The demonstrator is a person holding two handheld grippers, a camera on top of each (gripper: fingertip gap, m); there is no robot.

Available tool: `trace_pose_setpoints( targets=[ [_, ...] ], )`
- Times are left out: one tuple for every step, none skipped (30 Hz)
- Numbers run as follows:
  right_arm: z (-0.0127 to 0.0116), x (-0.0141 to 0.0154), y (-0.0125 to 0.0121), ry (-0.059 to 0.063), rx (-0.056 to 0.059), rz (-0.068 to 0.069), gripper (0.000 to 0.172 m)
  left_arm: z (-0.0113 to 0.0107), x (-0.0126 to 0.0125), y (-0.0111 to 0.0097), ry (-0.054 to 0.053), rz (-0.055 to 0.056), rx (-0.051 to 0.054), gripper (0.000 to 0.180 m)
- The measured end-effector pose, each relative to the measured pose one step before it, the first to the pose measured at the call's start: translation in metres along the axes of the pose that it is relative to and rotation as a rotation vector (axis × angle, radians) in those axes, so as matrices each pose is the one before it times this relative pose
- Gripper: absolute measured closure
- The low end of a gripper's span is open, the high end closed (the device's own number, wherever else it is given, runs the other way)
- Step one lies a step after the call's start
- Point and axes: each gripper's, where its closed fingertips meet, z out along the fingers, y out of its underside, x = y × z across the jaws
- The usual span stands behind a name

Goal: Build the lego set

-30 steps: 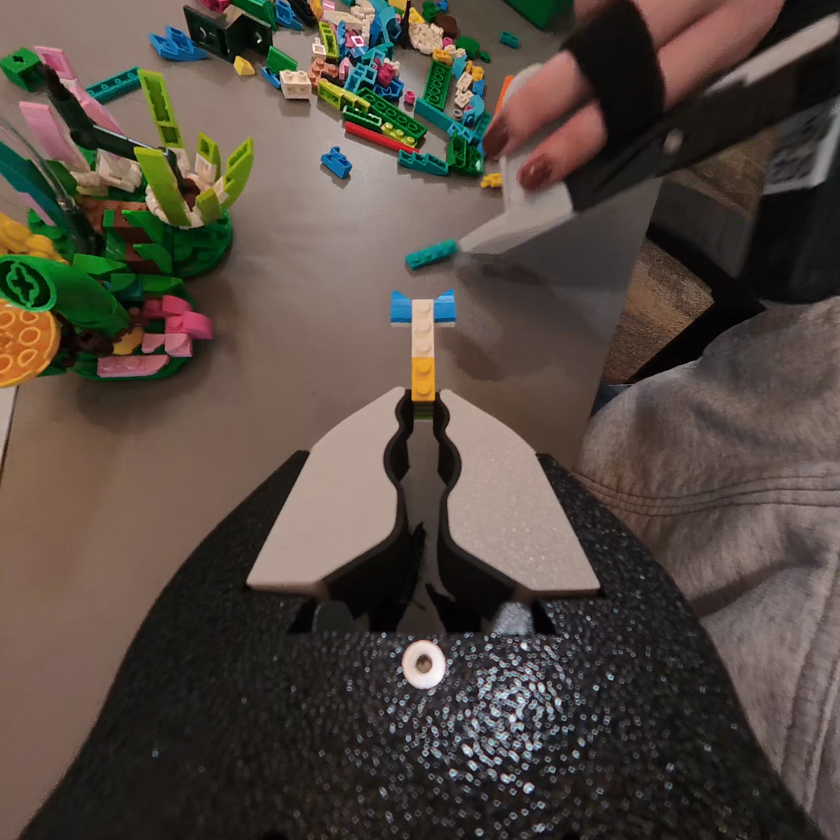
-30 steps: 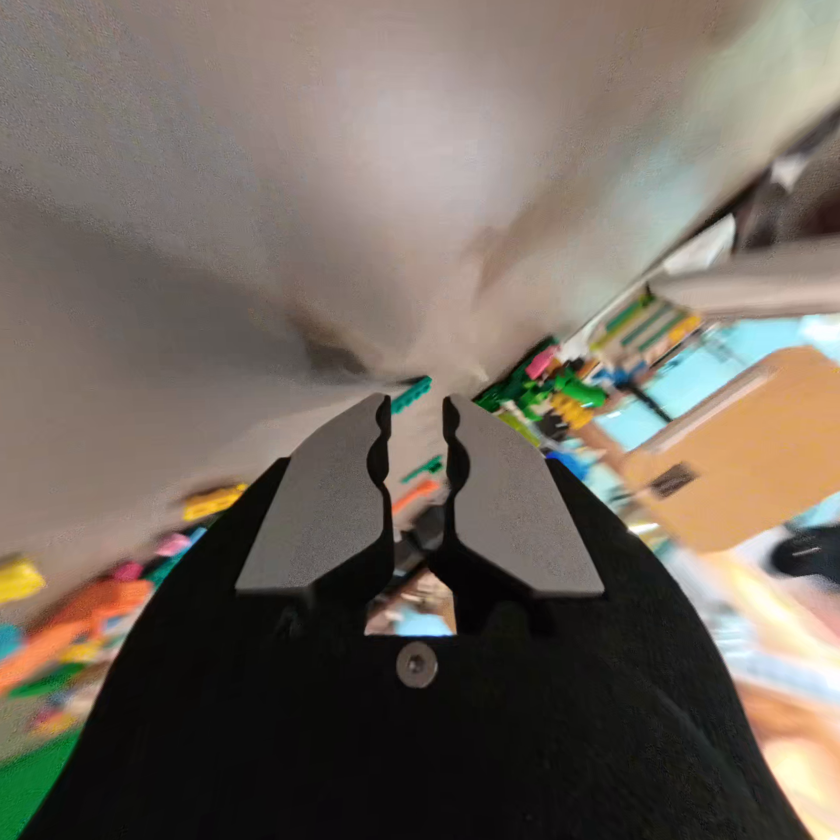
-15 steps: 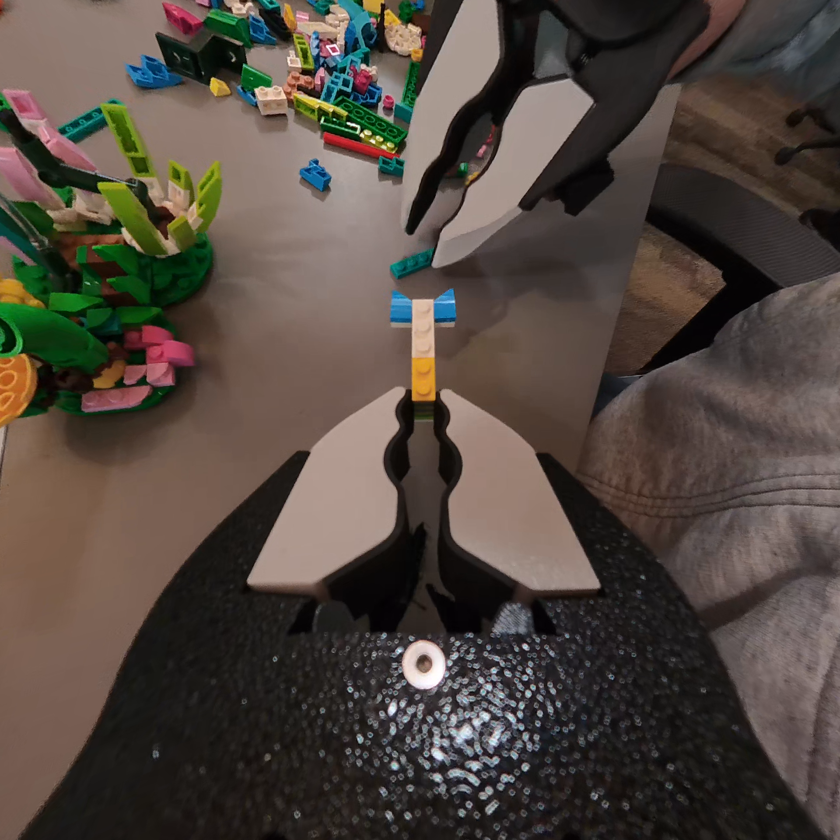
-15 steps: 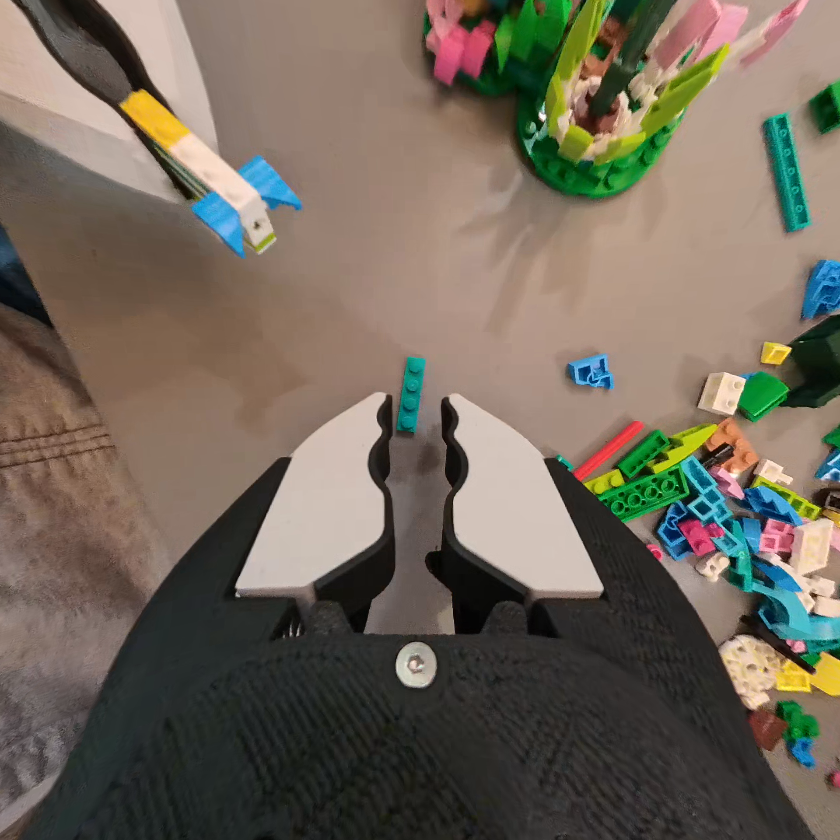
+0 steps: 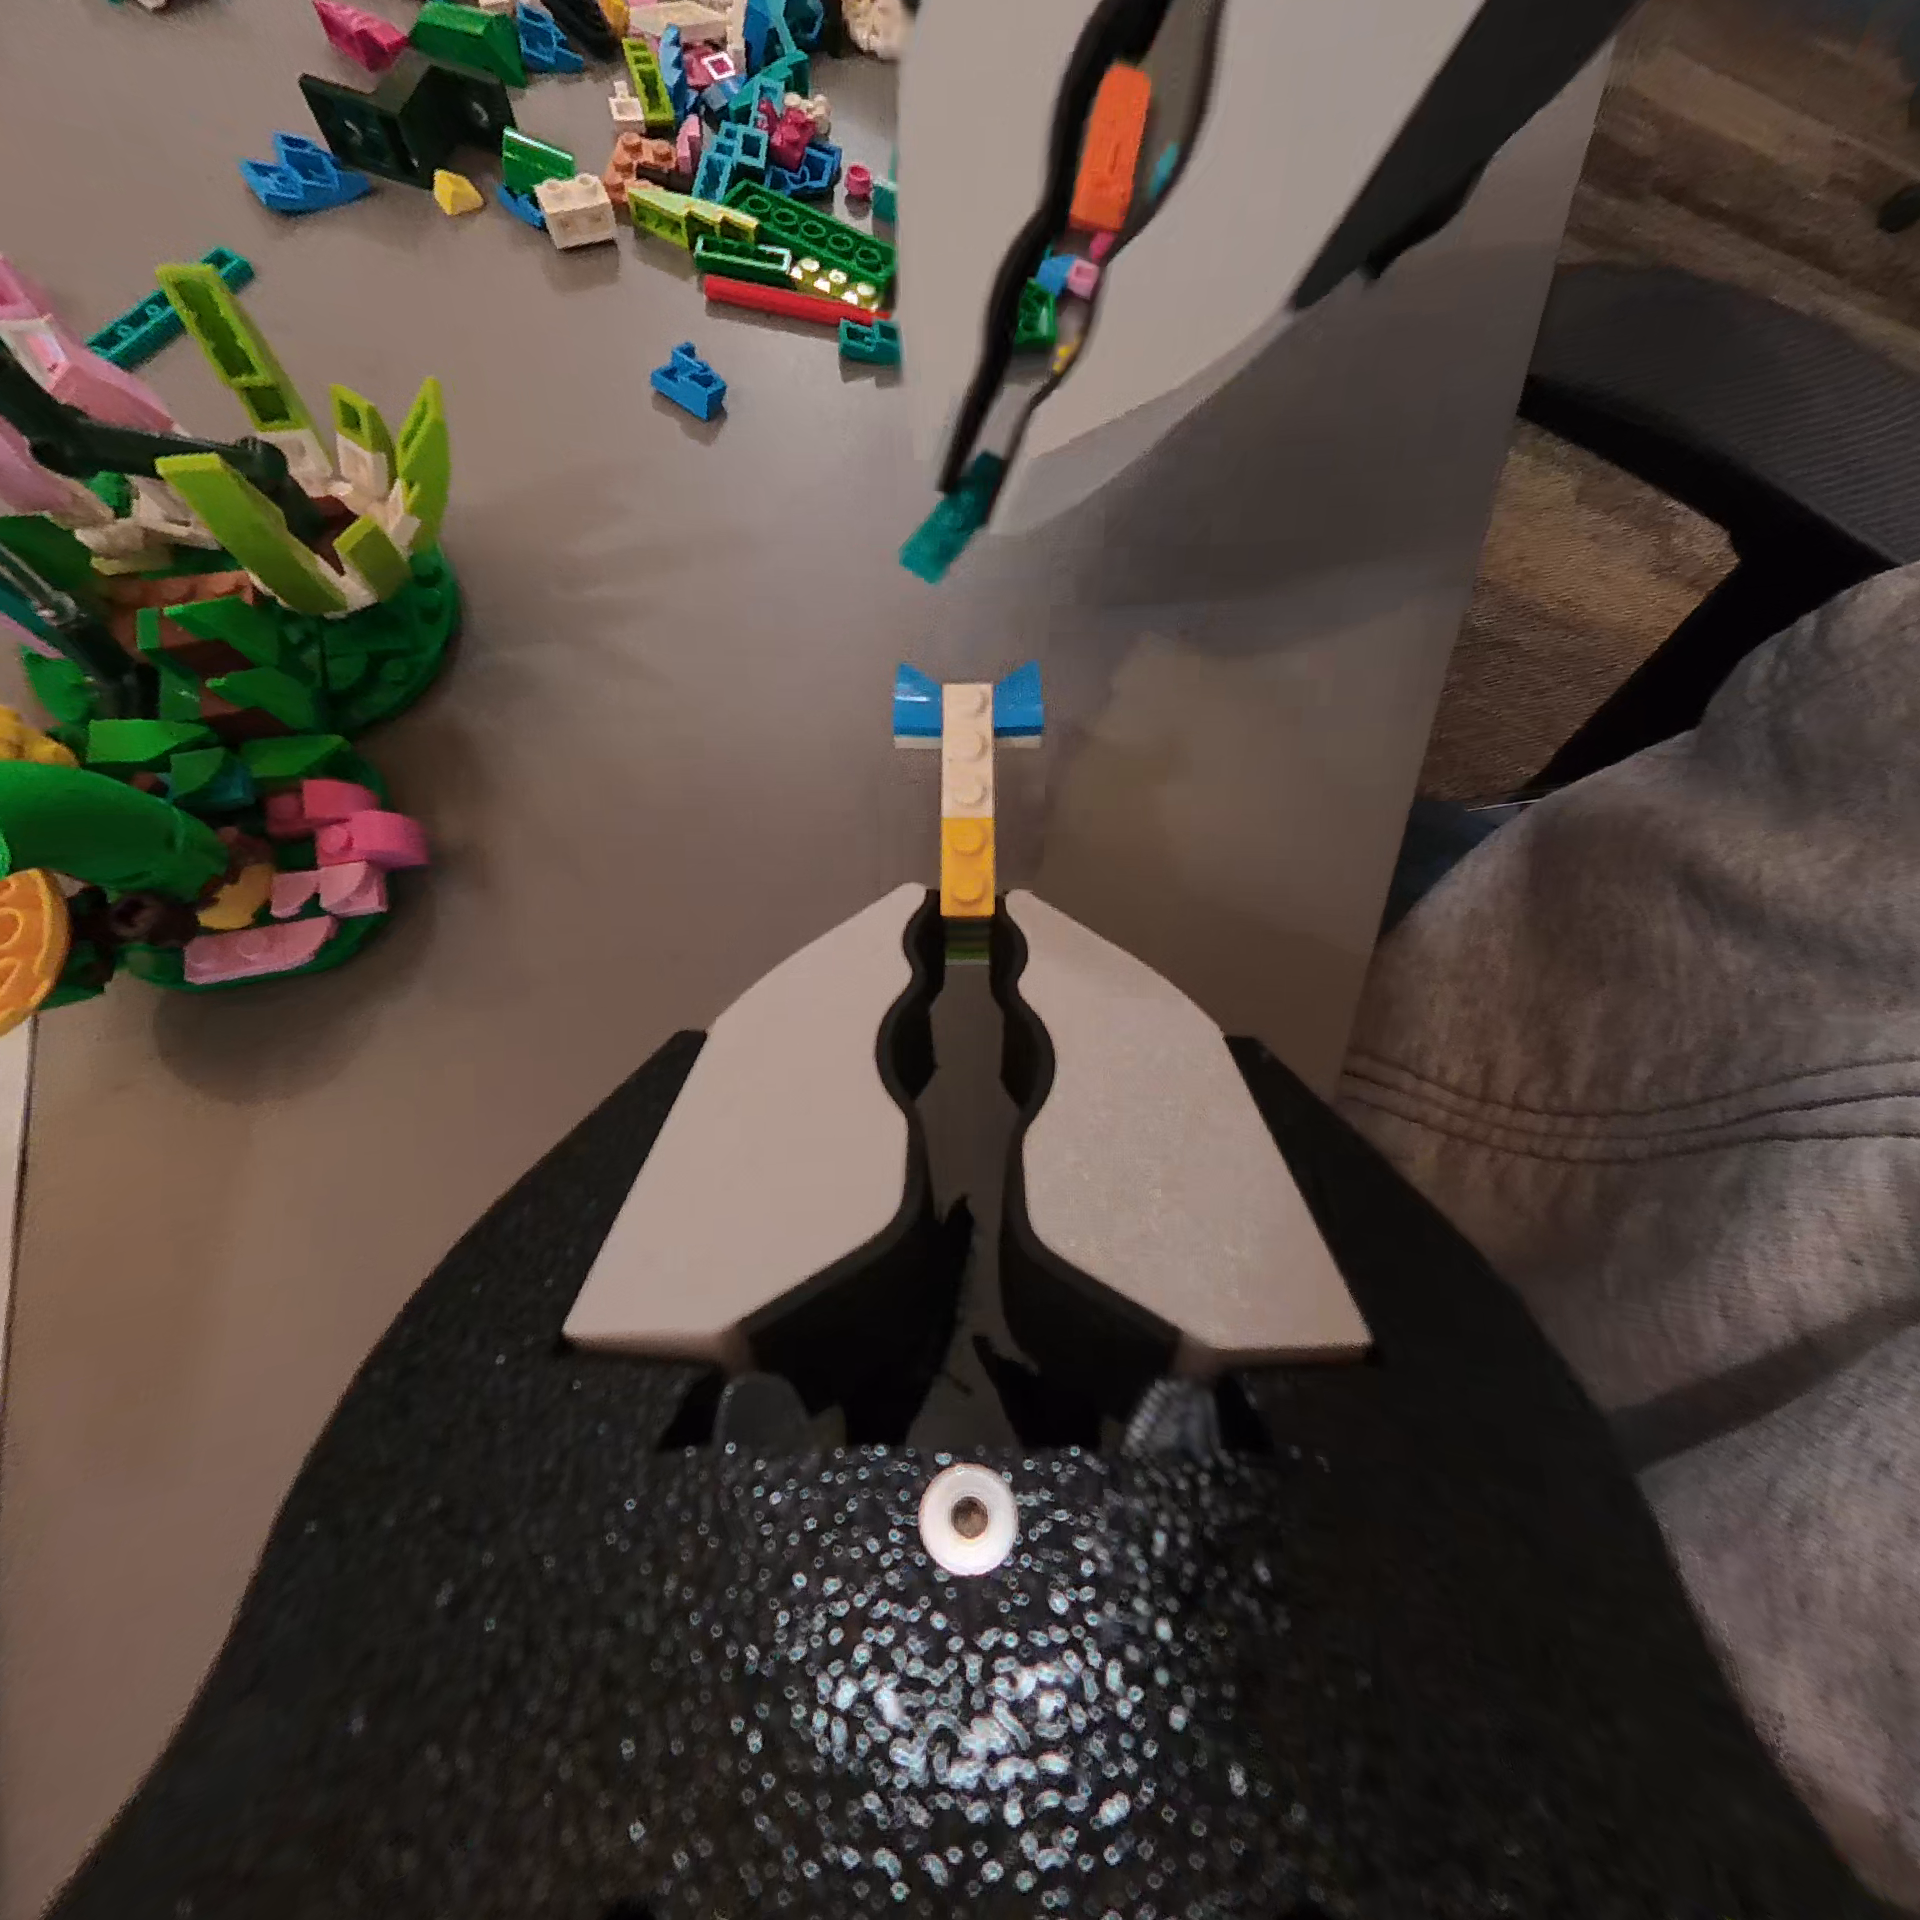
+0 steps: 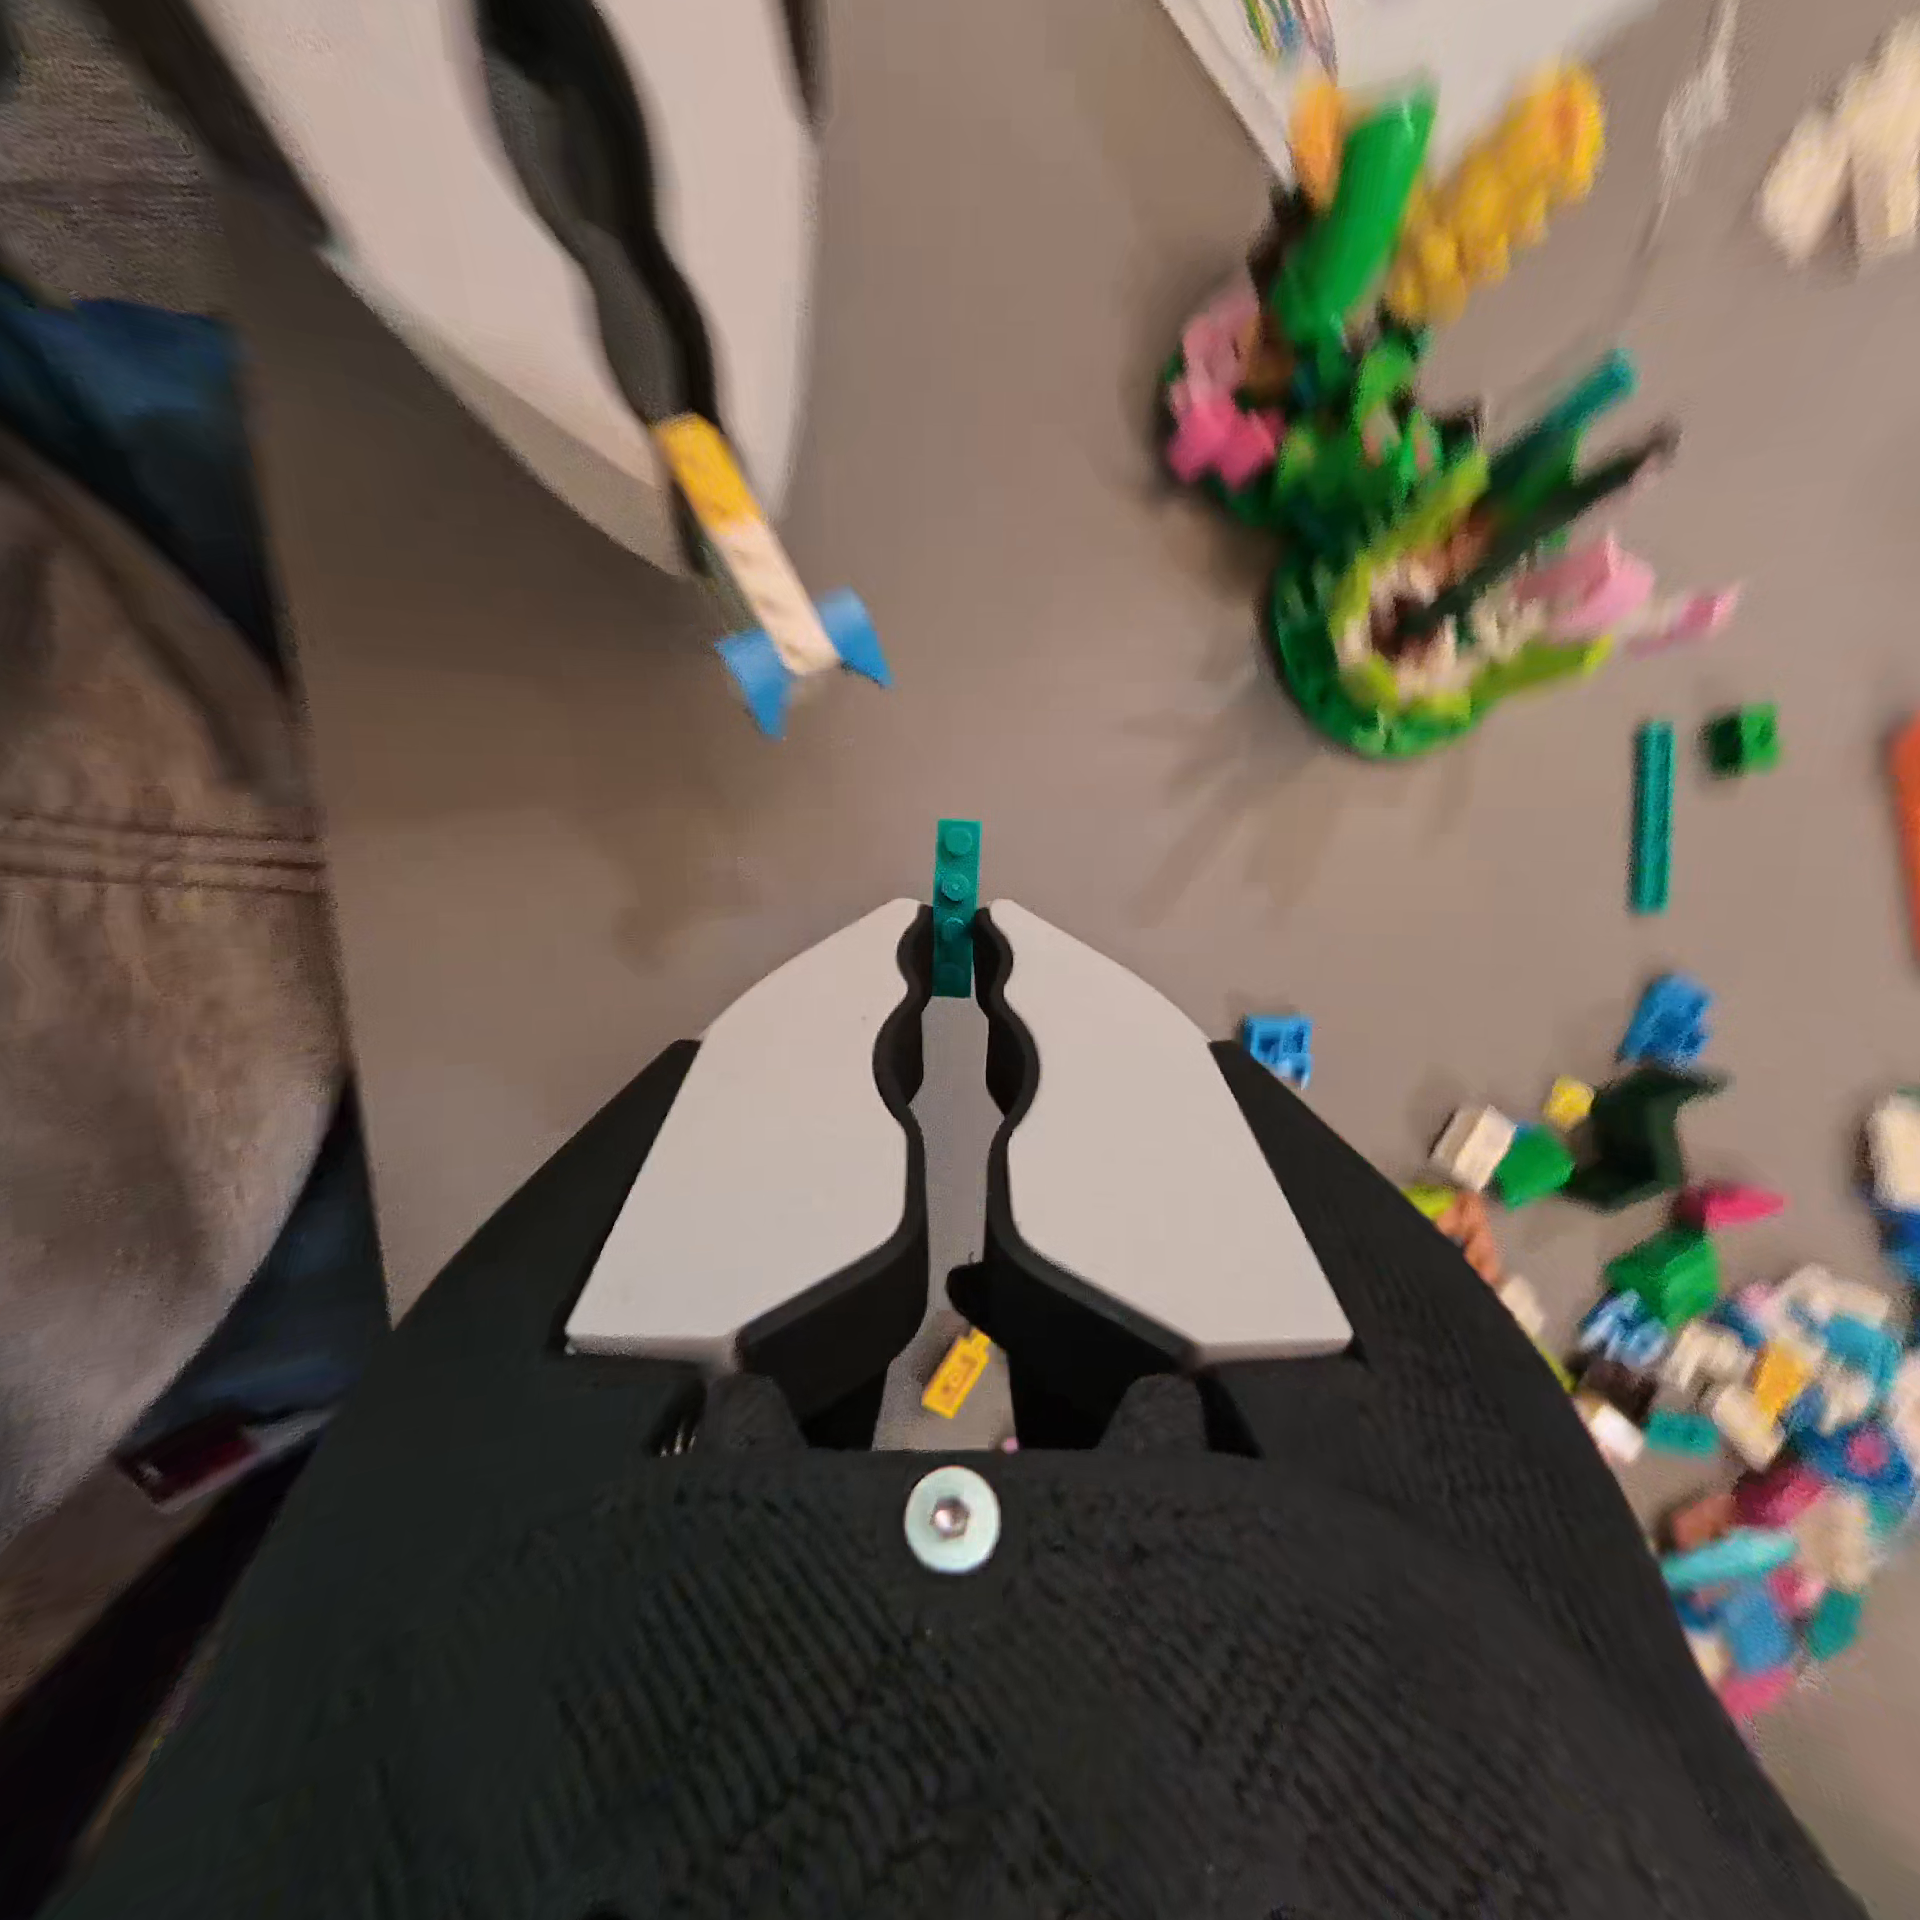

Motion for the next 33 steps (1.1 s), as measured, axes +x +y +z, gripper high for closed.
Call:
trace_pose_setpoints(
  targets=[
    [-0.0061, -0.00892, -0.01067, -0.0515, 0.0443, -0.0781, 0.166, 0.00072, 0.0009, -0.00019, 0.0006, 0.0085, -0.0009, 0.172],
    [-0.00448, -0.00786, -0.0103, -0.0389, 0.0377, -0.0664, 0.166, 0.00075, 0.00144, -0.00062, 0.004, 0.0089, 0.0013, 0.172],
    [-0.00218, -0.00629, -0.00894, -0.0288, 0.0228, -0.0524, 0.166, 0.00075, 0.00171, -0.00071, 0.0035, 0.0114, 0.0018, 0.172],
    [-0.00035, -0.00486, -0.00755, -0.0224, 0.0131, -0.0436, 0.166, 0.00069, 0.00152, -0.00091, 0.0017, 0.0123, 0.0016, 0.172],
    [0.00111, -0.00198, -0.00551, -0.0067, 0.0024, -0.0318, 0.166, 0.00044, 0.00203, -0.00117, 0.005, 0.0143, 0.0028, 0.172],
    [0.00184, -0.00085, -0.00417, -0.0044, -0.0023, -0.0255, 0.166, 0.00045, 0.00228, -0.00115, 0.0058, 0.0148, 0.0025, 0.172],
    [0.00205, -0.00179, -0.00361, -0.0125, -0.0003, -0.0216, 0.166, 0.00023, 0.00137, -0.00108, 0.0007, 0.0139, 0.0014, 0.172],
    [0.00192, -0.00096, -0.00295, -0.0104, -0.0003, -0.0154, 0.166, 0.00005, 0.00198, -0.00088, 0.0048, 0.0168, 0.0008, 0.172],
    [0.00182, -0.00065, -0.00211, -0.0105, -0.0036, -0.0084, 0.166, 0.00008, 0.00164, -0.00066, 0.0029, 0.0164, 0.0004, 0.172],
    [0.00156, -0.00096, -0.00158, -0.0146, -0.0042, -0.0037, 0.166, 0.0, 0.00082, -0.0004, -0.0029, 0.0128, -0.0015, 0.172],
    [0.00119, -0.00058, -0.00167, -0.0116, -0.0011, -0.0024, 0.166, -0.00003, 0.00109, -0.00046, 0.0007, 0.0141, -0.0006, 0.172],
    [0.00098, -0.00061, -0.00105, -0.0105, -0.0033, -0.0042, 0.166, 0.00007, 0.0012, -0.00029, 0.0016, 0.0126, -0.001, 0.172],
    [0.00074, -0.00091, -0.00032, -0.0118, -0.0062, -0.0039, 0.166, 0.0, 0.00056, -0.00043, -0.0022, 0.0091, -0.0007, 0.172],
    [0.00071, 0.00027, 0.00036, -0.0027, -0.0095, -0.0013, 0.166, 0.00003, 0.0007, -0.00021, 0.0007, 0.0082, -0.0008, 0.172],
    [0.0006, 0.00059, 0.00113, -0.0004, -0.0123, -0.001, 0.166, 0.00003, 0.00054, -0.00042, 0.0009, 0.0066, 0.0003, 0.172],
    [0.00041, -0.00074, 0.00137, -0.0096, -0.0124, -0.0006, 0.166, -0.00008, -0.00007, -0.0006, -0.0027, 0.0045, 0.0021, 0.172],
    [0.00041, -0.0001, 0.00114, -0.0045, -0.0084, 0.0014, 0.166, -0.00013, -0.00012, -0.00041, -0.0015, 0.0032, 0.0018, 0.172],
    [0.00026, -0.00029, 0.00114, -0.0054, -0.007, 0.0013, 0.166, -0.00017, 0.00007, -0.00015, 0.0006, 0.0017, 0.0005, 0.172],
    [0.00017, -0.0006, 0.00058, -0.0054, -0.0021, 0.0019, 0.166, 0.00003, 0.00009, 0.0004, 0.0014, 0.0013, -0.0024, 0.172],
    [0.00027, -0.00025, 0.00013, -0.002, 0.0029, 0.0005, 0.166, 0.00017, 0.00019, 0.00016, 0.0007, 0.0026, -0.0007, 0.172],
    [0.00026, -0.00033, 0.00033, -0.0018, 0.001, 0.0006, 0.166, 0.00023, 0.00007, 0.00033, -0.0008, 0.0043, -0.0019, 0.172],
    [0.00026, -0.00061, 0.00058, -0.0044, -0.0004, 0.0023, 0.166, 0.00042, 0.00061, 0.00034, 0.002, 0.0044, -0.0025, 0.172],
    [0.00026, -0.00057, 0.0004, -0.0046, 0.0, 0.0032, 0.166, 0.00042, 0.00022, 0.00032, -0.0005, 0.0041, -0.0024, 0.172],
    [0.00036, -0.00033, 0.00023, -0.0031, 0.0013, 0.0025, 0.166, 0.00033, 0.00027, 0.00011, -0.0002, 0.0039, -0.0019, 0.172],
    [0.00043, -0.0004, -0.00008, -0.0038, 0.0034, 0.0037, 0.166, 0.00035, 0.00039, 0.00007, 0.0014, 0.0024, -0.0015, 0.172],
    [0.00052, -0.00064, -0.00038, -0.0057, 0.0027, 0.0081, 0.166, 0.00045, 0.00034, -0.00012, 0.0014, 0.0015, 0.0, 0.172],
    [0.00045, -0.00042, -0.00066, -0.0049, 0.0041, 0.0068, 0.166, 0.00026, 0.00024, -0.00005, 0.0008, 0.0006, -0.0006, 0.172],
    [0.00037, 0.00009, -0.0002, 0.0001, 0.0004, 0.0016, 0.166, 0.00029, -0.00011, 0.00027, -0.0015, 0.0014, -0.002, 0.172],
    [0.00032, 0.00017, 0.00027, 0.0018, -0.0031, -0.0008, 0.166, 0.00015, -0.0004, 0.00027, -0.003, 0.0013, -0.002, 0.172],
    [0.00026, 0.00045, 0.00022, 0.0026, -0.0037, 0.001, 0.166, -0.00006, -0.00029, 0.00022, -0.0015, 0.0001, -0.0006, 0.172],
    [0.00002, 0.00017, 0.00022, 0.0009, -0.0025, 0.0019, 0.166, -0.00007, -0.00021, 0.00005, 0.0001, -0.0009, 0.0003, 0.172],
    [0.00002, 0.00017, 0.00025, 0.0005, -0.0027, 0.0026, 0.166, -0.00019, -0.00012, 0.00032, 0.0005, -0.0012, -0.0002, 0.172],
    [-0.00011, 0.00006, 0.00068, -0.0006, -0.0043, 0.0033, 0.166, -0.00006, -0.0002, 0.00034, 0.0006, -0.0014, -0.0002, 0.172]
  ],
)
